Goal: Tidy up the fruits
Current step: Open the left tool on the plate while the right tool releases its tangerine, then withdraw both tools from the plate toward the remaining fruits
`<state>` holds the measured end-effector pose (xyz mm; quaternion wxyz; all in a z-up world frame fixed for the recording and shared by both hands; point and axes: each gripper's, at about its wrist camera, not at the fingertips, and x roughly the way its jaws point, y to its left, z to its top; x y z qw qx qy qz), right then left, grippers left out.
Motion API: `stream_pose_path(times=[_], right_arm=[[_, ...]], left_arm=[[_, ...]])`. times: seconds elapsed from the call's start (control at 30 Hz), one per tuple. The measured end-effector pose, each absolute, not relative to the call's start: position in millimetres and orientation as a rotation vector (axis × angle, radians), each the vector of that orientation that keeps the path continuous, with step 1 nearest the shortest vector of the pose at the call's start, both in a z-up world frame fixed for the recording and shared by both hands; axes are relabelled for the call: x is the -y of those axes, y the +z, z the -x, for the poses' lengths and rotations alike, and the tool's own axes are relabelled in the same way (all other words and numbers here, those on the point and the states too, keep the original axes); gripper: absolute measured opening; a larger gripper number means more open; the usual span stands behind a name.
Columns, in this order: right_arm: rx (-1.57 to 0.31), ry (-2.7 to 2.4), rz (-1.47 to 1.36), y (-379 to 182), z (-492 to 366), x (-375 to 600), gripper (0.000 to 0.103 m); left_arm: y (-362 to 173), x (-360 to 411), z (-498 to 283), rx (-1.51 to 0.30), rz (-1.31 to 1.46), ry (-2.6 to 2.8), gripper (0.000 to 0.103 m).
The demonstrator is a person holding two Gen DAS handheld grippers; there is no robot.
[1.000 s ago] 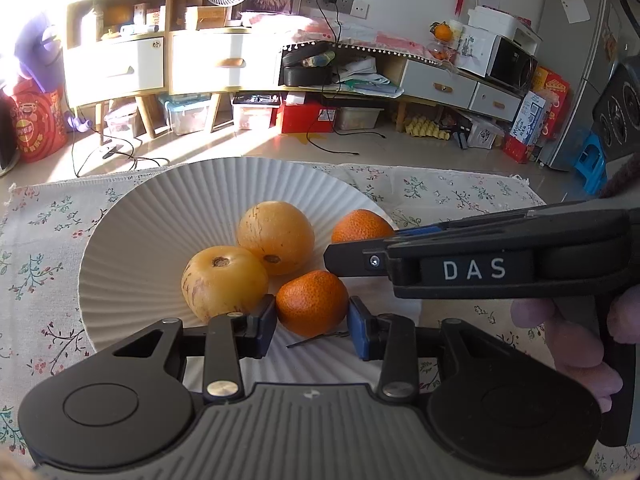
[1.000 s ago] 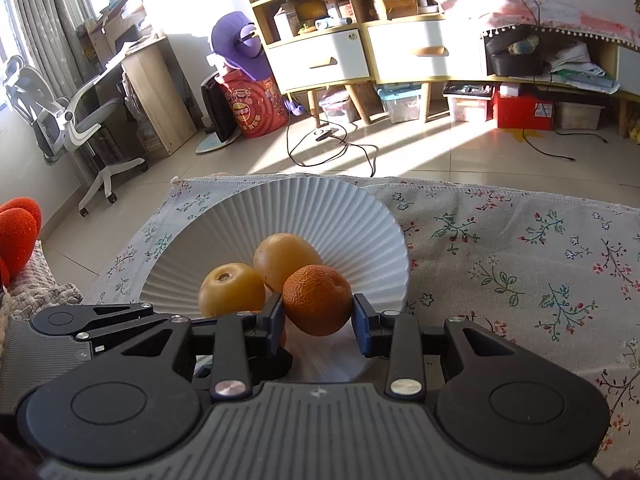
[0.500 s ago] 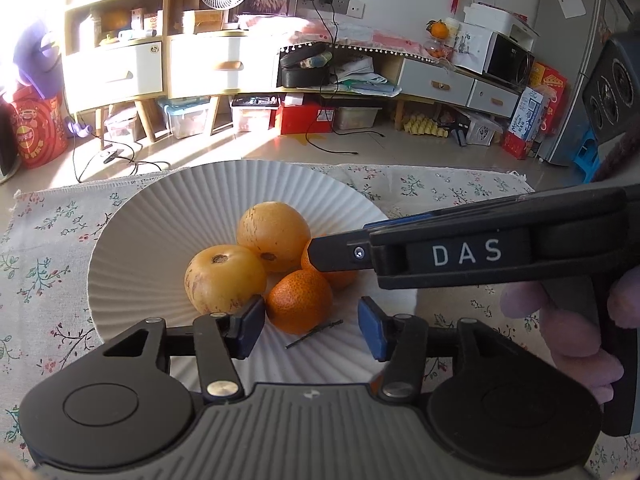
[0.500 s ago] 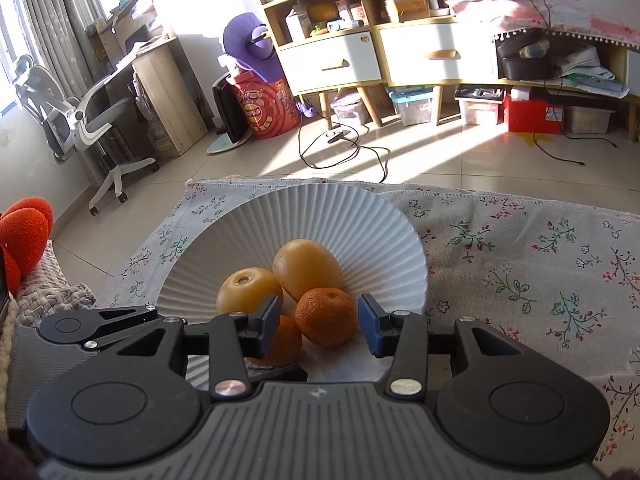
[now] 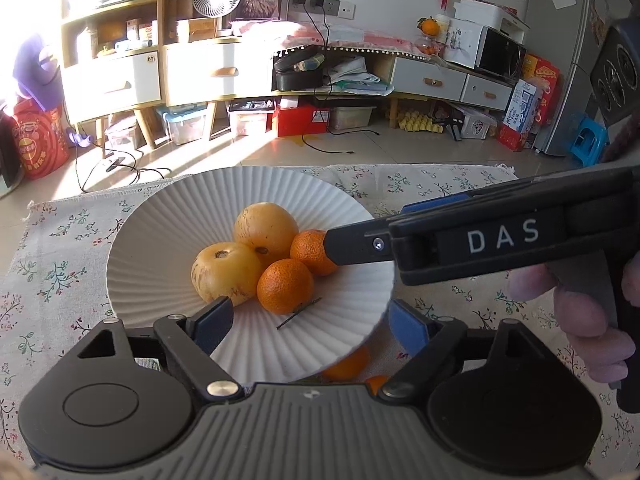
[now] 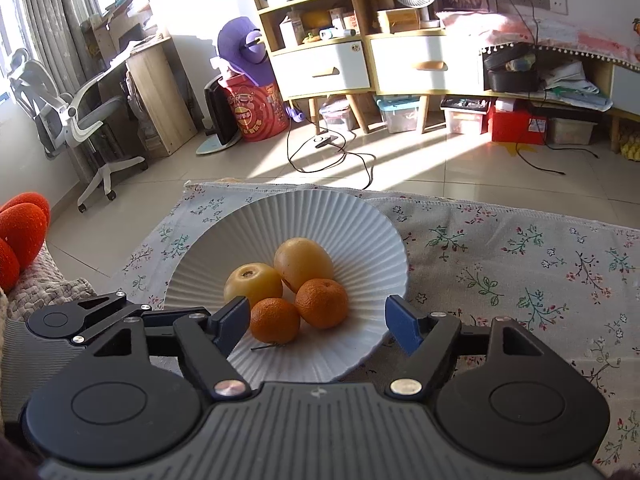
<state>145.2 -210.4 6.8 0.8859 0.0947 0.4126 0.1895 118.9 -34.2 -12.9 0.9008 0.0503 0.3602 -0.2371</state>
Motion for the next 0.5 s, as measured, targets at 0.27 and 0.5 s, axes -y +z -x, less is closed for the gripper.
stream_pose_path(times=[0.27, 0.5], right_arm=[[-0.853, 0.378, -0.193, 14, -129, 211, 0.09], [-0.848, 0.366, -0.197, 20, -115, 211, 0.096]], left_arm=[[-7, 28, -105, -0.739, -0.143, -0.503, 0.098], [-1, 20, -94, -0.737, -0.171, -0.488, 0.101]])
